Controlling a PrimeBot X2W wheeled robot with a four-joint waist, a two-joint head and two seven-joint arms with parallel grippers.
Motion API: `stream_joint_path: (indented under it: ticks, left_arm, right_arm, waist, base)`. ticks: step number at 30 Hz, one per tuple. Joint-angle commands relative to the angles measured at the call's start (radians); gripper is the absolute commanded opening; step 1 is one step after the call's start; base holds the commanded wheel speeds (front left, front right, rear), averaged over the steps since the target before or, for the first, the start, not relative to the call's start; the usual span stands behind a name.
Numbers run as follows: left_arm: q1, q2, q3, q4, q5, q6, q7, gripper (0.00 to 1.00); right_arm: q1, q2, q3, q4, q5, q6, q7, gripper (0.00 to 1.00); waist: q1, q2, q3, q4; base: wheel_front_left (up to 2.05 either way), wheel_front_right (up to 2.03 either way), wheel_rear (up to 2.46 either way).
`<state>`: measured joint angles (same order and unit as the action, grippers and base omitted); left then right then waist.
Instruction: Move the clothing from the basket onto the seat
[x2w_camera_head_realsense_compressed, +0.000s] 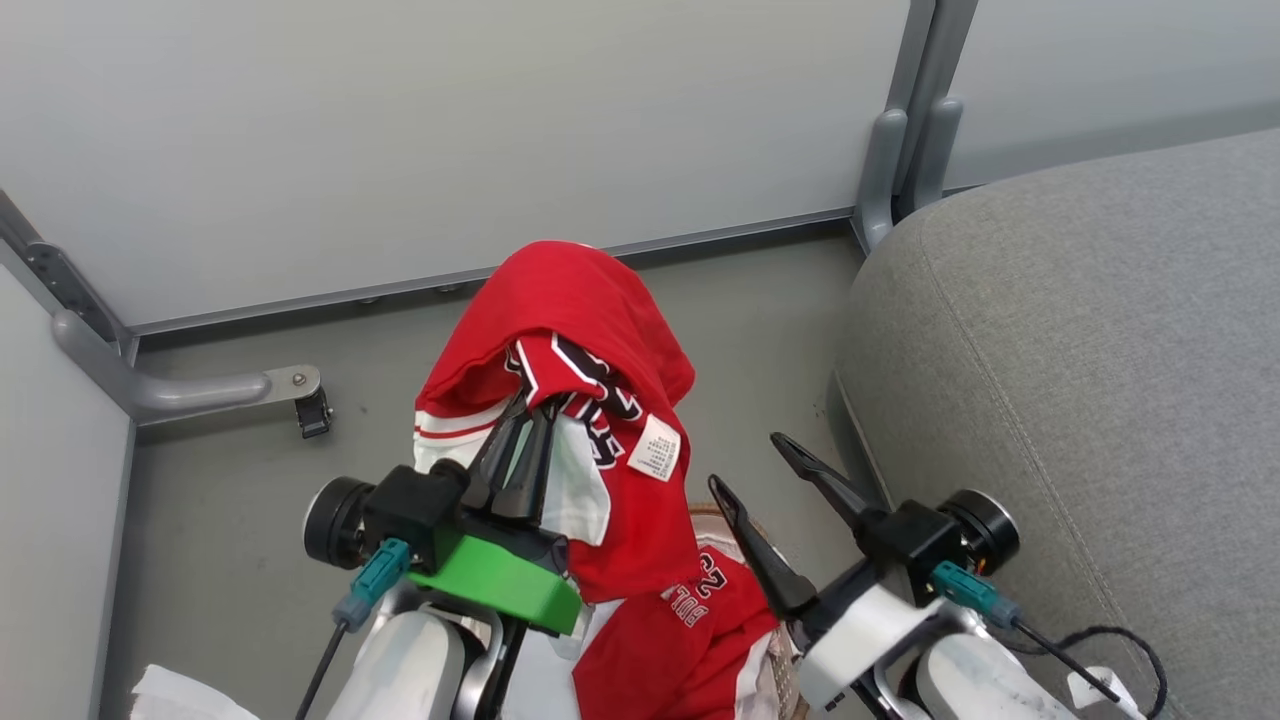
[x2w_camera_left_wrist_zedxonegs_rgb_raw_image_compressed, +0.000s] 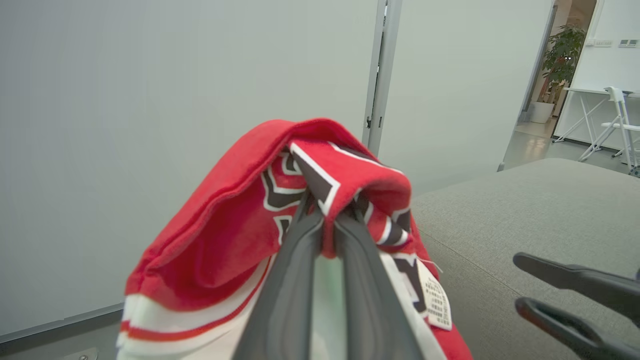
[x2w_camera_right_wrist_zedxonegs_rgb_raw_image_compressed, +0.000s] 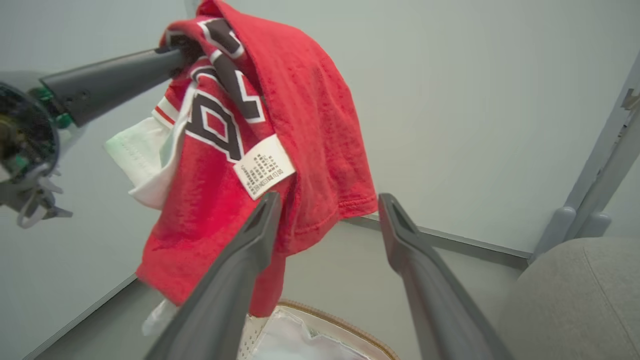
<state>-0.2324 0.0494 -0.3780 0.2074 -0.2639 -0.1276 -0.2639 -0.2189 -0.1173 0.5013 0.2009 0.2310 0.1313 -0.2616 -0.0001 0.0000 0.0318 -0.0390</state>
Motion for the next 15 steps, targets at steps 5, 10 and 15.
stream_joint_path:
  ticks: [5, 10, 15]
  left_arm:
    - [-0.017, 0.002, -0.048, -0.006, -0.018, -0.003, -0.001, 0.00]
    - [-0.017, 0.002, -0.122, 0.003, -0.041, -0.003, -0.001, 0.00]
    - [-0.022, 0.002, -0.188, 0.005, -0.067, -0.003, -0.001, 0.00]
  right_arm:
    - [-0.106, -0.027, 0.094, 0.032, -0.011, -0.001, -0.005, 1.00]
    - [-0.199, -0.026, 0.156, 0.105, -0.043, -0.001, -0.005, 1.00]
    - [-0.224, -0.005, 0.160, 0.171, -0.077, -0.001, -0.005, 1.00]
  waist:
    - [0.0001, 0.0000, 0.001, 0.016]
    - [0.0001, 0.0000, -0.005, 0.048]
    - [0.0001, 0.0000, -0.012, 0.076]
  base:
    - [0.00, 0.00, 0.00]
    - [0.00, 0.00, 0.00]
    - [0.00, 0.00, 0.00]
